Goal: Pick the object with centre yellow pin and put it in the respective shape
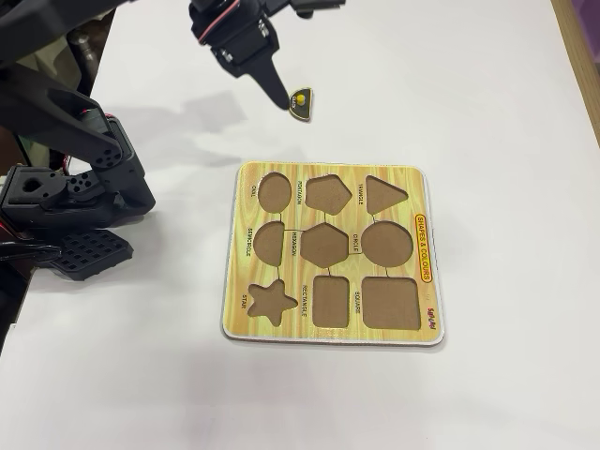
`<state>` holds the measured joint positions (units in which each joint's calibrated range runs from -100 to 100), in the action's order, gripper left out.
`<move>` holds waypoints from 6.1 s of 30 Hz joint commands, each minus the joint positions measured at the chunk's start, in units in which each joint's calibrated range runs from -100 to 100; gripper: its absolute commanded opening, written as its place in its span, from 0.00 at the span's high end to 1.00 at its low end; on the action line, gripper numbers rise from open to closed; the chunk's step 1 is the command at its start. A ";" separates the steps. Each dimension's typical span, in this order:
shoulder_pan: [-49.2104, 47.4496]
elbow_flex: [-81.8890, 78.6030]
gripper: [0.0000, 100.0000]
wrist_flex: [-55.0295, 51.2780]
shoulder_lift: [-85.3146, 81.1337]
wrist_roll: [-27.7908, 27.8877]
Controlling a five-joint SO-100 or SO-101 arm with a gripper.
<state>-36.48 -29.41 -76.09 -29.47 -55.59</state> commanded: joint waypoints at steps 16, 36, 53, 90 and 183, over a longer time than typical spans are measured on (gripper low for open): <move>-14.10 22.66 0.78 -0.05 25.28 -0.16; -15.47 28.96 0.79 0.90 41.35 -0.16; -12.35 33.00 0.78 0.90 46.45 -0.11; -12.35 44.06 0.79 0.98 57.42 -0.22; -8.73 38.94 0.81 0.90 53.07 -3.93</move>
<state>-45.93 10.79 -75.84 28.78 -58.87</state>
